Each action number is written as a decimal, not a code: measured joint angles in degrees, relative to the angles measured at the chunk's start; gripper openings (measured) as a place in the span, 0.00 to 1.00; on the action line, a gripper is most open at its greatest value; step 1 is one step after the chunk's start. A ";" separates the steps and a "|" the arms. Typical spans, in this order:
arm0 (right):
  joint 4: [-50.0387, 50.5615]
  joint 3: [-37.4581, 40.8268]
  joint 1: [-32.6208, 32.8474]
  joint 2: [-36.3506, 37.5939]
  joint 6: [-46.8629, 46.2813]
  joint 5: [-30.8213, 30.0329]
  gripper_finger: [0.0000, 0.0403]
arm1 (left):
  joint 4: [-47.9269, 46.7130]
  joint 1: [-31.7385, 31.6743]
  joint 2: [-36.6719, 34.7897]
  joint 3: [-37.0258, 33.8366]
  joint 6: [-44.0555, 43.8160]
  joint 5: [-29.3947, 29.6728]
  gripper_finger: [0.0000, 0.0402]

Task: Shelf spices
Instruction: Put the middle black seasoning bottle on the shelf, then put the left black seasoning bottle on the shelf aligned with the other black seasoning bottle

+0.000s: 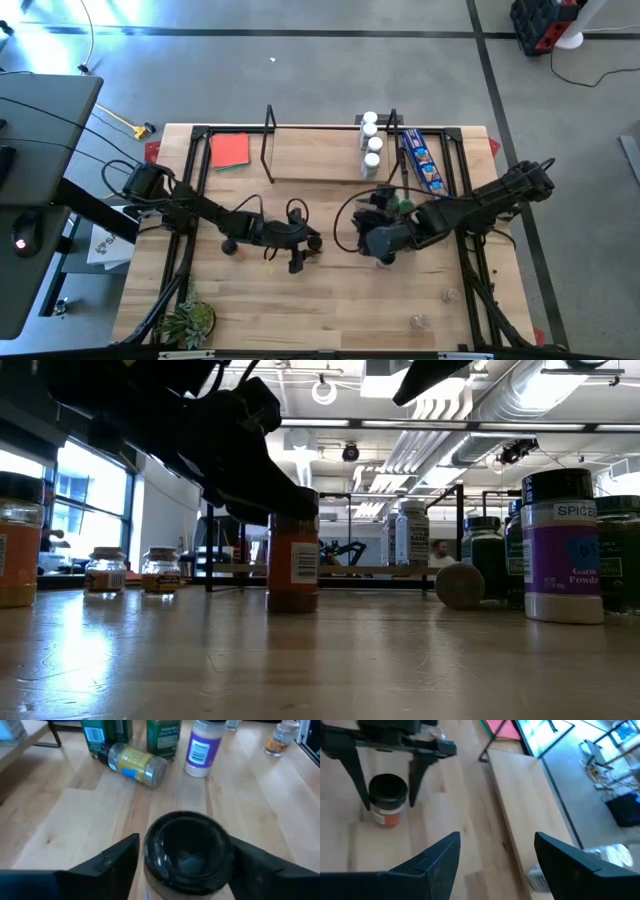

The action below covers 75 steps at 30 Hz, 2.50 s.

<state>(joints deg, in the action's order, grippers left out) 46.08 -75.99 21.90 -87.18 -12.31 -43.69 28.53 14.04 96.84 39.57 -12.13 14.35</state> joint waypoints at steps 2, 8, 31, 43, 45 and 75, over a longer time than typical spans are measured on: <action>2.01 0.00 0.07 0.87 -2.10 -1.07 0.62 | -0.28 -1.02 -0.70 0.00 0.75 -0.90 0.53; 7.01 -0.09 2.59 6.81 -10.06 -4.33 0.62 | -9.56 -9.54 -7.95 5.56 4.59 -5.42 0.48; 20.06 0.00 8.90 11.37 -29.30 -10.96 0.62 | -36.58 -47.93 30.11 66.28 19.81 -28.95 0.48; 23.64 0.00 10.09 11.35 -32.77 -11.79 0.62 | -36.44 -47.67 33.63 67.14 21.01 -24.24 0.55; 23.61 0.00 10.09 11.35 -32.73 -11.79 0.62 | -36.47 -47.67 33.63 67.14 21.79 -24.22 0.55; 22.31 0.00 10.09 11.33 -33.32 -12.30 0.62 | -40.03 -47.75 30.88 67.12 26.33 -21.26 0.69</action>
<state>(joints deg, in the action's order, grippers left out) 68.39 -75.99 31.99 -75.85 -45.63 -55.99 -11.49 -33.71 127.73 106.69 14.20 -6.91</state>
